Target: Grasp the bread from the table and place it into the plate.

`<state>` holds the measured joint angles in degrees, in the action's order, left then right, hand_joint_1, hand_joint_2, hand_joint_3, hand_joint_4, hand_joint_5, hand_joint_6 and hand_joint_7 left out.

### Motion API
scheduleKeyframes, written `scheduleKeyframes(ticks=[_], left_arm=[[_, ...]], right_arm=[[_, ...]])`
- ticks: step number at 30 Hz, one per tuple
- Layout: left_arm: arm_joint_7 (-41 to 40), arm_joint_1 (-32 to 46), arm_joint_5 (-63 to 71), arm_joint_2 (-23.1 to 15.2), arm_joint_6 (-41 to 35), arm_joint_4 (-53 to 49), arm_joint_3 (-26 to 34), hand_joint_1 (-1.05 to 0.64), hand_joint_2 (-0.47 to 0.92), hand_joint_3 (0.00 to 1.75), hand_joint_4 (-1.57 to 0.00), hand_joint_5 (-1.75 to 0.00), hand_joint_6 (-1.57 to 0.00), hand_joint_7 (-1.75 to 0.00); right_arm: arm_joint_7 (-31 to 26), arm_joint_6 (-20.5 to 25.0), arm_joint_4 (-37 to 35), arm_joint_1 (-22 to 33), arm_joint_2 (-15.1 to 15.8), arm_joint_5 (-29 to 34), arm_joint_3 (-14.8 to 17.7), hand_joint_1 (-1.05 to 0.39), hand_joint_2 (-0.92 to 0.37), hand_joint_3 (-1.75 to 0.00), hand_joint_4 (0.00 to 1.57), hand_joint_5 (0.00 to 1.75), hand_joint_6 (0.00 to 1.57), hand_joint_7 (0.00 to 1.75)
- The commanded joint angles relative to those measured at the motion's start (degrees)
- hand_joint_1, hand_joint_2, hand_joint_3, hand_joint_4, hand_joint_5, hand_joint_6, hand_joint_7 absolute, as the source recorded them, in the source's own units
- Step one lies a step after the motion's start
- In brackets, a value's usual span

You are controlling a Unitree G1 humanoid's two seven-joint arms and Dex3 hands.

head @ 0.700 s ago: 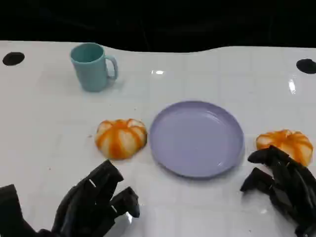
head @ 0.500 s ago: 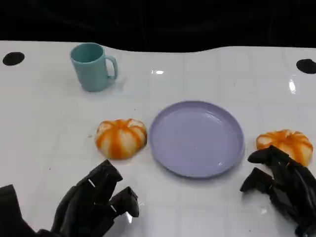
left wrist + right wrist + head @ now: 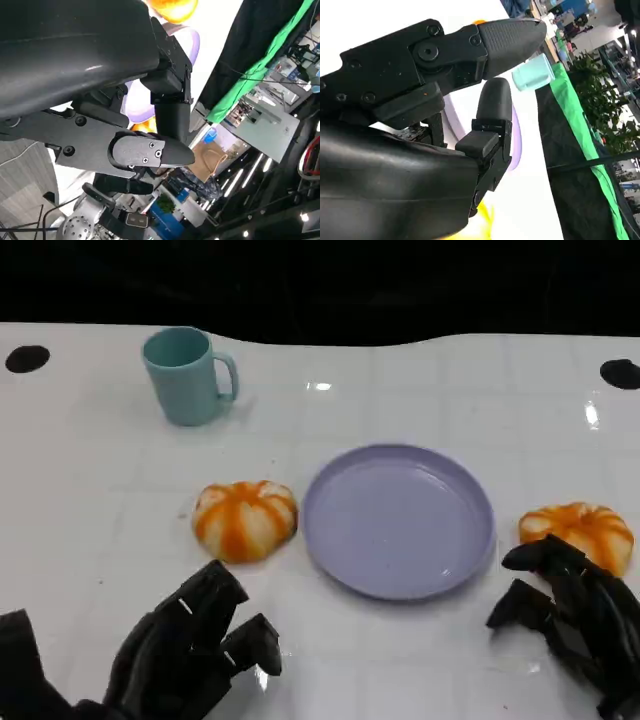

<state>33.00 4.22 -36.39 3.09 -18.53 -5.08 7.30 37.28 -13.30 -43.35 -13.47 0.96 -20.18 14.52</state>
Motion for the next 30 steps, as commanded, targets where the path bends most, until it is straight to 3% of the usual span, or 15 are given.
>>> scheduleKeyframes(ticks=[1,3,4,6,7,10,16,17,18,20,27,30], left_arm=[[2.2,-0.7,1.6,-1.5,2.8,-0.9,-0.4,-0.51,0.92,0.23,-0.77,-1.75,-0.58,-1.62],[3.4,-1.8,4.2,-2.6,6.2,-1.1,-1.3,-0.57,0.92,0.31,-0.61,-1.60,-0.55,-1.18],[3.6,-2.1,4.8,-2.8,7.0,-1.0,-1.4,-0.58,0.92,0.30,-0.55,-1.42,-0.55,-0.82],[2.9,-2.3,5.6,-3.0,7.6,-0.2,-1.6,-0.58,0.92,0.30,-0.52,-1.31,-0.57,-0.60],[2.4,-2.4,6.2,-3.2,8.0,0.3,-1.7,-0.59,0.92,0.25,-0.52,-1.08,-0.58,-0.38],[2.8,-3.5,8.5,-4.8,10.1,1.2,-2.3,-0.60,0.92,0.22,-0.46,-0.77,-0.53,-0.09],[2.9,-3.7,9.3,-5.4,11.3,1.1,-2.8,-0.61,0.92,0.22,-0.44,-0.67,-0.50,-0.03],[1.2,-4.6,16.5,-8.2,16.4,2.3,-4.5,-0.61,0.92,0.22,-0.44,-0.67,-0.50,-0.03],[-1.8,-5.5,24.7,-10.9,21.2,3.9,-6.0,-0.60,0.92,0.24,-0.28,-0.57,-0.40,-0.01],[-6.2,-6.6,35.8,-14.2,27.3,5.6,-8.0,-0.60,0.92,0.22,-0.18,-0.49,-0.35,-0.01],[-11.1,-7.3,42.5,-16.1,31.9,4.9,-9.8,-0.57,0.92,0.19,-0.12,-0.43,-0.32,0.00],[-16.9,-10.1,55.3,-21.3,37.7,3.9,-11.7,-0.54,0.92,0.11,-0.06,-0.37,-0.27,0.00]], right_arm=[[0.1,0.4,-0.7,0.0,0.7,-0.3,0.0,-0.55,-0.92,-0.20,0.65,1.55,0.60,1.24],[-0.9,0.2,-0.4,0.1,0.5,0.3,-0.2,-0.55,-0.92,-0.20,0.64,1.54,0.59,1.24],[-1.3,0.2,-0.2,0.1,0.4,0.5,-0.3,-0.54,-0.92,-0.20,0.64,1.54,0.59,1.24],[-1.8,-0.1,-0.4,0.0,0.4,0.7,-0.4,-0.54,-0.92,-0.20,0.64,1.54,0.59,1.23],[-1.8,-0.2,-0.7,-0.2,0.4,0.7,-0.4,-0.54,-0.92,-0.20,0.65,1.55,0.61,1.23],[-2.3,0.1,-1.0,-0.6,0.3,0.8,-0.5,-0.55,-0.92,-0.20,0.66,1.55,0.62,1.23],[-2.6,0.1,-1.1,-0.7,0.3,0.8,-0.6,-0.56,-0.92,-0.20,0.67,1.54,0.62,1.24],[-2.2,-0.4,-1.2,-0.8,0.2,0.7,-0.5,-0.56,-0.92,-0.20,0.67,1.54,0.62,1.24],[-2.0,-0.8,-1.4,-0.8,0.2,0.7,-0.5,-0.55,-0.92,-0.21,0.68,1.54,0.62,1.24],[-1.7,-1.4,-1.8,-1.0,0.2,0.7,-0.5,-0.55,-0.92,-0.22,0.69,1.54,0.62,1.24],[-1.4,-2.6,-2.6,-1.1,0.4,0.9,-0.8,-0.55,-0.92,-0.24,0.68,1.54,0.61,1.25],[-1.4,-2.5,-2.7,-1.0,0.4,0.6,-0.7,-0.53,-0.92,-0.24,0.68,1.54,0.61,1.25]])
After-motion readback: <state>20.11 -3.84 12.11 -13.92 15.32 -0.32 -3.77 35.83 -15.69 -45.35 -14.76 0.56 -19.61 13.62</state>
